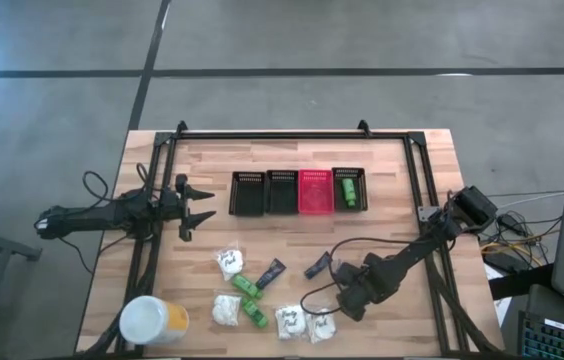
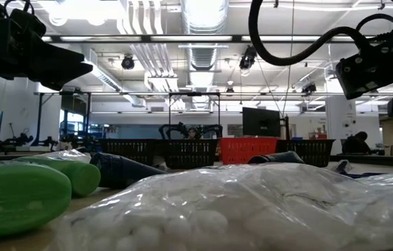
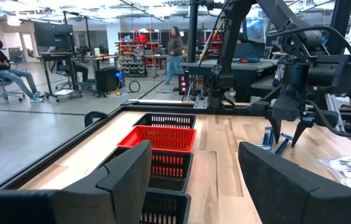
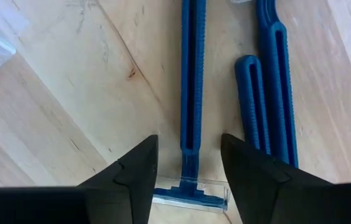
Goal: Pick & Place Travel size toiletries
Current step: Put the razor into the red bin
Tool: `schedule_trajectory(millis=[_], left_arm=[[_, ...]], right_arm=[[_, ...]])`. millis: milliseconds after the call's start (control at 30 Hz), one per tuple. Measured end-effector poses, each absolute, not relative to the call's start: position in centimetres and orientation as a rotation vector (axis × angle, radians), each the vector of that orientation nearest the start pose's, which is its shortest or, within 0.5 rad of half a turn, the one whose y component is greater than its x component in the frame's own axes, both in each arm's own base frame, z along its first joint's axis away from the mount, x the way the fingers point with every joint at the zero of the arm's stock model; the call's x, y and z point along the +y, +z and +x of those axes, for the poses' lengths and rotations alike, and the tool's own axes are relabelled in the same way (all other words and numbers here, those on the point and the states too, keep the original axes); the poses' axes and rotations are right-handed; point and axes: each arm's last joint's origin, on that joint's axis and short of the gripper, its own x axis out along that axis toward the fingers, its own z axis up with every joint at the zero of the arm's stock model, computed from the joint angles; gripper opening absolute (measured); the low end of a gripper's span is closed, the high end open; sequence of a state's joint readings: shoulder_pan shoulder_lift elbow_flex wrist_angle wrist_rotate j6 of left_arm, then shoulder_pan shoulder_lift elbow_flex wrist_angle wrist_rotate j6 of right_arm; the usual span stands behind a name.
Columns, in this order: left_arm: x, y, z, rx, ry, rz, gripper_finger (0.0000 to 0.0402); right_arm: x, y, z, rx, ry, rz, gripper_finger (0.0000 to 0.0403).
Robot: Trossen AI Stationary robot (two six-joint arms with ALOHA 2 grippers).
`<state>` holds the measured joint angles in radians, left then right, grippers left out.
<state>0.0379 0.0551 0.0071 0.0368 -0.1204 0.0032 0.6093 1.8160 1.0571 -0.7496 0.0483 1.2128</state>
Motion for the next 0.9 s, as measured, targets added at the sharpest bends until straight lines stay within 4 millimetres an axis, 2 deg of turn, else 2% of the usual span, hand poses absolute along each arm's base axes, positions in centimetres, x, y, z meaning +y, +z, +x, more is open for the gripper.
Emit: schedule_trajectory(millis=[500,900], left_arm=[[0.73,16.51,10.03,0.011,0.158,0.004,0.0248],[0.72,16.52,10.03,0.011,0.158,0.004,0.0248]], right_arm=[[17.64,13.79,25.59,1.430,-0.437,0.480,0.0166],[17.72,13.78,25.73,1.411,-0.379,0.407,0.0172]])
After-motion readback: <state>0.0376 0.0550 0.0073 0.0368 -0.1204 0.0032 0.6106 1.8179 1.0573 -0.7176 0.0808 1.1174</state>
